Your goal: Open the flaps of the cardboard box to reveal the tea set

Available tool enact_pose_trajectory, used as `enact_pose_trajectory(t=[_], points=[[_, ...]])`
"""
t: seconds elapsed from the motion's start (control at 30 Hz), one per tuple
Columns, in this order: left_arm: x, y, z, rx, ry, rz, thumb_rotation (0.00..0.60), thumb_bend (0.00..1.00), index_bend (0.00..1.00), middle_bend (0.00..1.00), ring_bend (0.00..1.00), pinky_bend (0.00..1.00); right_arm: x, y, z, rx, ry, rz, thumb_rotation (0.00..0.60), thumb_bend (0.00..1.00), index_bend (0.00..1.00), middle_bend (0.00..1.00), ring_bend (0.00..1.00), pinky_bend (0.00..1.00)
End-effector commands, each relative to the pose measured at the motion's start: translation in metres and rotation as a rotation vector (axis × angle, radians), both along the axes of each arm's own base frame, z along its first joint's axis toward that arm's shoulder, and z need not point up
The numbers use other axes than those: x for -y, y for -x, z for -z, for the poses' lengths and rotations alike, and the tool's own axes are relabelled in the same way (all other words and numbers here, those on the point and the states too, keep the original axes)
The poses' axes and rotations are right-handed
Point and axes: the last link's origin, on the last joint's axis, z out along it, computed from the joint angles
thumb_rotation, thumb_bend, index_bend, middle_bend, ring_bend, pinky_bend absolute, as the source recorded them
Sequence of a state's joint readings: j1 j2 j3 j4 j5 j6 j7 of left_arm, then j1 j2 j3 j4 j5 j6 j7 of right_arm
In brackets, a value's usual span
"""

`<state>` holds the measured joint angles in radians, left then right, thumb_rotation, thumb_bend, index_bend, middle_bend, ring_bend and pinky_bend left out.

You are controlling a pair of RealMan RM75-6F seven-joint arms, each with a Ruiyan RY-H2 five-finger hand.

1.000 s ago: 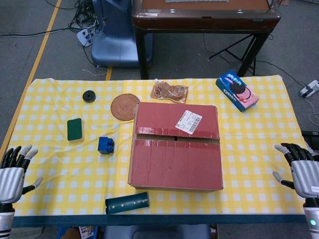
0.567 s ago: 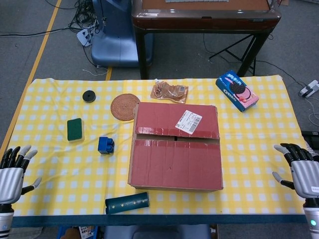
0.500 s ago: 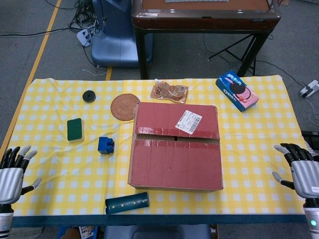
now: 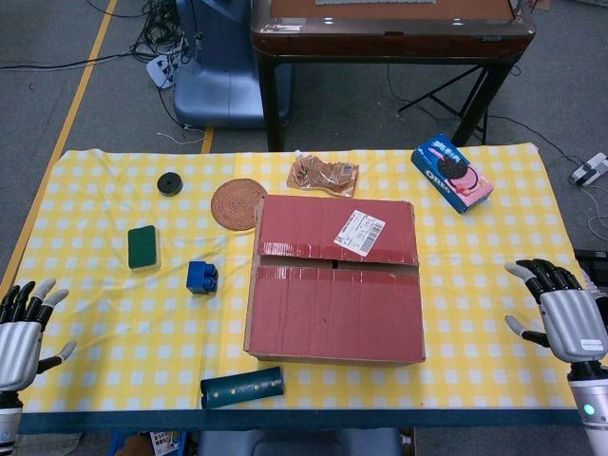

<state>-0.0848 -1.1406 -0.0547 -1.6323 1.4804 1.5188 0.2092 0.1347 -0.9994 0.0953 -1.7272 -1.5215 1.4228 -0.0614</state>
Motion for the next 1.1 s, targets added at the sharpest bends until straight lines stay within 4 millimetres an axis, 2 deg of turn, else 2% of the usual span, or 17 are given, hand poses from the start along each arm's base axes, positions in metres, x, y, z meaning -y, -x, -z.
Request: enact_pose_trajectory(t=[0.03, 0.27, 0.5, 0.73, 1.1], points=[[0.000, -0.001, -0.001, 0.001, -0.003, 0.003, 0.600, 0.20, 0.25, 0.11, 0.05, 0.00, 0.018, -0.018, 0.000, -0.006, -0.035, -0.050, 0.600, 0.15, 0.22, 0.22, 0.15, 0.20], [0.003, -0.001, -0.002, 0.000, -0.001, 0.000, 0.600, 0.20, 0.26, 0.11, 0.05, 0.00, 0.062, -0.066, 0.017, 0.003, -0.145, -0.166, 0.600, 0.16, 0.22, 0.22, 0.15, 0.20], [0.005, 0.001, -0.001, 0.002, -0.008, -0.007, 0.600, 0.20, 0.26, 0.11, 0.05, 0.00, 0.101, -0.099, 0.044, 0.017, -0.212, -0.250, 0.600, 0.16, 0.22, 0.22, 0.14, 0.20], [0.006, 0.006, -0.002, -0.001, -0.007, -0.028, 0.600, 0.20, 0.27, 0.11, 0.05, 0.00, 0.121, -0.110, 0.067, 0.024, -0.263, -0.260, 0.600, 0.16, 0.22, 0.16, 0.13, 0.19], [0.006, 0.007, -0.001, -0.003, -0.002, -0.034, 0.600, 0.20, 0.27, 0.11, 0.05, 0.00, 0.142, -0.114, 0.081, -0.001, -0.249, -0.273, 0.600, 0.16, 0.22, 0.15, 0.13, 0.19]])
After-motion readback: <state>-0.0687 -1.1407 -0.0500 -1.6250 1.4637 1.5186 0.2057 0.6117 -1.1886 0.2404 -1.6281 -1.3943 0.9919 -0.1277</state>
